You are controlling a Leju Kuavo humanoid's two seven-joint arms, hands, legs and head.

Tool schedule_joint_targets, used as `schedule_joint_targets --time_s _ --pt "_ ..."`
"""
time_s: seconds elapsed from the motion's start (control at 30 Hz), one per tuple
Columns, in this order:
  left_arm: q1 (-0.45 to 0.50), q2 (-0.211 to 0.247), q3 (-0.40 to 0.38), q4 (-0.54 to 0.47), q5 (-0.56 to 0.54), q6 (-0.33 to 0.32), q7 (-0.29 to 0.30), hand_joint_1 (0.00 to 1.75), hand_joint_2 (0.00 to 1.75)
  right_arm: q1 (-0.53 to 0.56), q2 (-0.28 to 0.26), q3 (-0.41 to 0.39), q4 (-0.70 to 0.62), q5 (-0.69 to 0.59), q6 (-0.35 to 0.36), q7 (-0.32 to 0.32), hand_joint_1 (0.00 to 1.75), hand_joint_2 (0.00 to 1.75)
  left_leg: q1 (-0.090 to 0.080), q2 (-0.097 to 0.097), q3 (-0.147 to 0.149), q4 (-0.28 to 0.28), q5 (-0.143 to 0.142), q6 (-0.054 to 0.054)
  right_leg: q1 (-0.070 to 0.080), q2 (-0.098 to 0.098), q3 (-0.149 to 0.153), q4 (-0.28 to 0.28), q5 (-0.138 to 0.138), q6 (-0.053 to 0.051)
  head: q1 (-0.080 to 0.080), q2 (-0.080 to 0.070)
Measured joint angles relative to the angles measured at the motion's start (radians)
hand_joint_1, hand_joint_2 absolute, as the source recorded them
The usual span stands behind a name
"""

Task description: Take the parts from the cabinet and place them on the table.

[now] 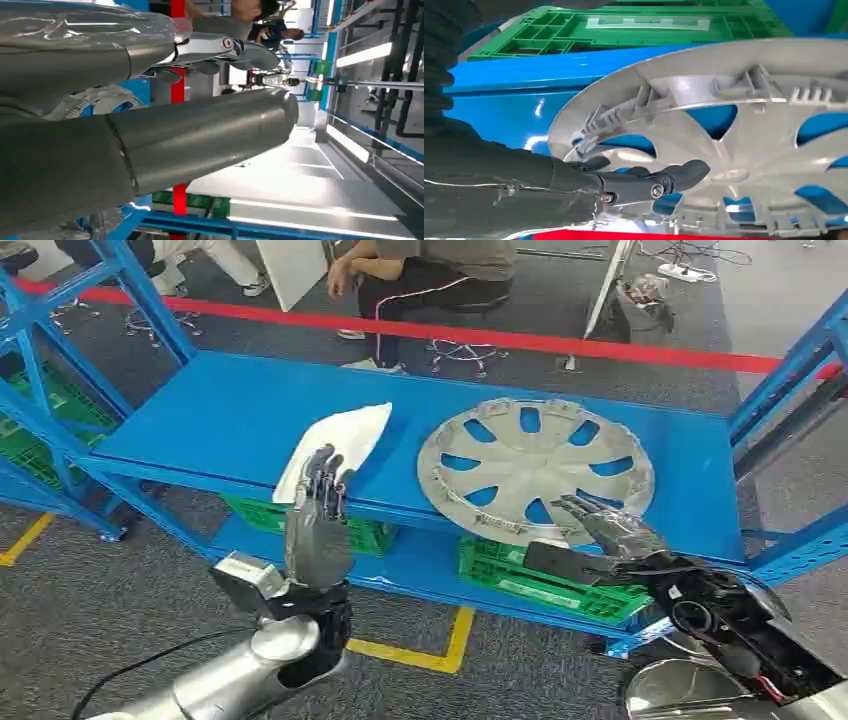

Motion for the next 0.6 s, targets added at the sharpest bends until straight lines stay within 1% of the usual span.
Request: schedule_joint_targets --time_s 0.1,0.2,0.23,0.3,0.4,0.6 --pt "-0.001 0.0 -0.006 0.006 0.005 0.0 -0.001 0.0 0.0 -0.016 0.013 0.016 0.04 0.01 0.002 -0.021 0.0 1.75 0.0 0.0 0.0 0.0 0.0 0.0 0.0 0.0 0.0 0.0 0.0 0.0 0.0 0.0" --pt "-0.001 0.0 -0.007 0.008 0.011 0.008 -0.003 0.0 0.0 -0.036 0.024 0.031 0.082 0.046 0.007 -0.057 0.0 1.75 0.0 0.0 0.0 0.0 0.0 0.0 0.0 0.0 0.0 0.0 0.0 0.0 0.0 0.0" --pt "-0.001 0.0 -0.007 0.009 0.013 0.012 -0.004 0.0 0.0 -0.042 0.029 0.037 0.094 0.056 0.007 -0.067 0.0 1.75 0.0 0.0 0.0 0.0 0.0 0.0 0.0 0.001 0.011 0.001 0.0 0.0 0.0 0.0" --pt "0.001 0.0 -0.007 0.01 0.016 0.016 -0.004 0.0 0.0 -0.055 0.042 0.048 0.127 0.085 0.005 -0.089 0.0 1.75 0.0 0.0 0.0 0.0 0.001 -0.001 0.0 0.0 0.009 0.001 0.0 0.0 0.0 0.0" --pt "0.001 0.002 -0.007 0.011 0.017 0.017 -0.005 0.0 0.0 -0.076 0.054 0.066 0.17 0.125 0.002 -0.106 0.0 1.75 0.0 0.0 0.0 0.0 0.001 -0.001 0.0 0.0 0.01 0.002 0.0 0.0 0.0 0.0" --pt "0.007 0.004 -0.007 0.013 0.018 0.018 -0.005 0.0 0.0 -0.101 0.057 0.09 0.224 0.18 -0.008 -0.118 0.0 1.75 0.0 0.0 0.001 0.0 0.001 -0.002 0.0 0.0 0.01 0.002 0.0 0.0 0.0 0.0"
